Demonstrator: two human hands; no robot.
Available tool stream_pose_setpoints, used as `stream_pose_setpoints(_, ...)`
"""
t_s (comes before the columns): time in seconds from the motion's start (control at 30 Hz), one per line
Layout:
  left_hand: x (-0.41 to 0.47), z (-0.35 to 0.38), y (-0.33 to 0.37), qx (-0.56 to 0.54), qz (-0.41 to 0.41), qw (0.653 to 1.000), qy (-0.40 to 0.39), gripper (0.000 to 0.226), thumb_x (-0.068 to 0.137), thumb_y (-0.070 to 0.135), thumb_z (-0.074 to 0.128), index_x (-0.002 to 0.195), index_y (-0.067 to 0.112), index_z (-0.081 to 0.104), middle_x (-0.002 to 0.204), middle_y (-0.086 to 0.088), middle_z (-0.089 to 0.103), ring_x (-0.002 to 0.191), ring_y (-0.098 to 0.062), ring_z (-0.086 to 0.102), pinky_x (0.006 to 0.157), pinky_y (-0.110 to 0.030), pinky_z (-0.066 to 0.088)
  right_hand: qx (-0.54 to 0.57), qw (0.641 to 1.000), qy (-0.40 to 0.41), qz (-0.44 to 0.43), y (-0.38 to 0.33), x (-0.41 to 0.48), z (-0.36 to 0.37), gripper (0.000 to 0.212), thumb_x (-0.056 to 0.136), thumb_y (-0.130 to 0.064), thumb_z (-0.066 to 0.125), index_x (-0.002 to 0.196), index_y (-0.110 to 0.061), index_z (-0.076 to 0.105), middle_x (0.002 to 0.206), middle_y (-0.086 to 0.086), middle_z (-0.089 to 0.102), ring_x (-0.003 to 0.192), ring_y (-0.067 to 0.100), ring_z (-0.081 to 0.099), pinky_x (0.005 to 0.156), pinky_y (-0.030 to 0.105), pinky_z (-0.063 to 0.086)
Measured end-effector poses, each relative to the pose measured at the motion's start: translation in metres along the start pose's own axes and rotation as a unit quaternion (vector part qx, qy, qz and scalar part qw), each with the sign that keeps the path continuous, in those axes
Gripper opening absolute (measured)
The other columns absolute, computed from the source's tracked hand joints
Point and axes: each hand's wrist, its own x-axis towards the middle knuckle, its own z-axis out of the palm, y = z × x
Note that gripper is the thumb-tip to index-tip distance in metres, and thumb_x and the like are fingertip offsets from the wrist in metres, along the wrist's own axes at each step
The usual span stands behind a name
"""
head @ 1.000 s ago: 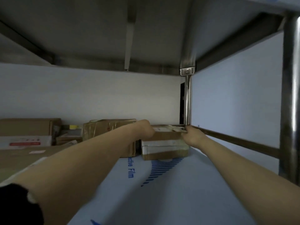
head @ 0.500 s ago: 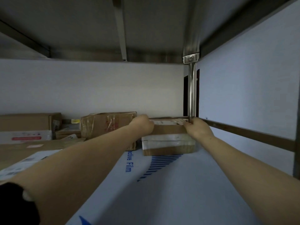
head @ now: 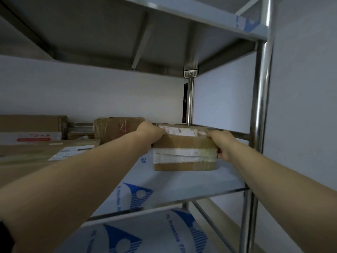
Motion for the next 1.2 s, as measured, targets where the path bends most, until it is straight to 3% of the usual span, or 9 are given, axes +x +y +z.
stream_pose_setpoints(0.1,-0.033,-0.016,-0.002,-0.032,-0.001,0.999,0.001,0.042,0.083,0.016,0.073,0.118,-0.001,0.057,0.115,-0.013,0.062,0.105,-0.027,0.061,0.093,-0.038,0.052,0.039,0.998,0.04,-0.009,0.003,-0.044,-0.007,0.027,0.089,-0.014,0.06,0.115,-0.006,0.055,0.105,0.014,0.066,0.086,0.026,0.066,0.073,0.039,0.057)
stream_pose_setpoints(0.17,-0.06,-0.032,-0.005,-0.078,-0.009,0.997,-0.011,0.042,0.08,0.014,0.075,0.117,0.002,0.058,0.115,-0.013,0.064,0.103,-0.027,0.062,0.093,-0.04,0.052,0.064,0.997,0.047,-0.027,0.002,-0.077,-0.009,0.007,0.09,-0.012,0.059,0.096,-0.01,0.06,0.103,0.013,0.067,0.083,0.022,0.065,0.074,0.037,0.056)
stream_pose_setpoints(0.23,-0.08,-0.042,-0.007,-0.112,-0.004,0.994,-0.012,0.027,0.082,0.013,0.073,0.105,0.007,0.06,0.112,-0.01,0.064,0.103,-0.026,0.062,0.094,-0.042,0.052,0.078,0.994,0.047,-0.054,0.003,-0.102,-0.006,0.005,0.091,-0.013,0.058,0.089,-0.016,0.062,0.101,0.01,0.069,0.087,0.021,0.065,0.079,0.037,0.055)
stream_pose_setpoints(0.3,-0.11,-0.061,-0.006,-0.125,0.01,0.992,0.008,0.011,0.087,0.015,0.068,0.093,0.012,0.06,0.107,-0.008,0.066,0.1,-0.024,0.064,0.092,-0.038,0.053,0.071,0.993,0.047,-0.084,0.003,-0.132,0.0,0.009,0.092,-0.019,0.058,0.097,-0.017,0.065,0.102,0.006,0.069,0.092,0.021,0.064,0.082,0.037,0.054)
stream_pose_setpoints(0.53,-0.218,-0.132,-0.022,-0.109,0.058,0.986,0.109,0.031,0.09,0.018,0.064,0.121,0.013,0.063,0.105,0.0,0.068,0.098,-0.016,0.064,0.094,-0.034,0.052,0.09,0.973,-0.031,-0.209,0.016,-0.236,0.035,0.016,0.094,-0.034,0.057,0.103,-0.022,0.063,0.096,-0.007,0.066,0.091,0.011,0.061,0.081,0.029,0.051)
stream_pose_setpoints(0.7,-0.298,-0.179,-0.056,-0.097,0.031,0.98,0.173,0.015,0.09,0.016,0.063,0.103,0.023,0.068,0.095,0.006,0.07,0.095,-0.013,0.066,0.094,-0.033,0.052,0.121,0.952,-0.107,-0.259,0.038,-0.303,0.065,0.021,0.095,-0.028,0.056,0.114,-0.02,0.059,0.098,-0.014,0.064,0.09,0.001,0.061,0.072,0.017,0.048)
stream_pose_setpoints(0.8,-0.344,-0.214,-0.086,-0.103,0.015,0.967,0.234,0.017,0.09,0.013,0.064,0.105,0.019,0.069,0.092,0.005,0.071,0.086,-0.01,0.066,0.085,-0.026,0.053,0.123,0.947,-0.153,-0.256,0.053,-0.348,0.1,0.023,0.096,-0.03,0.054,0.116,-0.02,0.058,0.1,-0.012,0.064,0.092,0.001,0.061,0.069,0.013,0.047)
stream_pose_setpoints(1.07,-0.487,-0.36,-0.175,-0.109,-0.048,0.916,0.384,0.03,0.087,0.015,0.068,0.117,0.014,0.067,0.1,0.0,0.072,0.091,-0.014,0.067,0.089,-0.027,0.053,0.128,0.922,-0.311,-0.193,0.075,-0.511,0.24,0.018,0.096,-0.029,0.053,0.111,-0.021,0.059,0.095,-0.011,0.063,0.083,-0.002,0.057,0.062,0.012,0.043)
stream_pose_setpoints(1.2,-0.569,-0.442,-0.222,-0.052,-0.067,0.891,0.447,0.022,0.09,0.017,0.065,0.111,0.023,0.066,0.091,0.009,0.069,0.08,-0.003,0.064,0.069,-0.011,0.051,0.121,0.902,-0.388,-0.144,0.087,-0.61,0.327,0.023,0.095,-0.028,0.055,0.111,-0.013,0.061,0.098,-0.004,0.065,0.087,0.01,0.06,0.069,0.022,0.047)
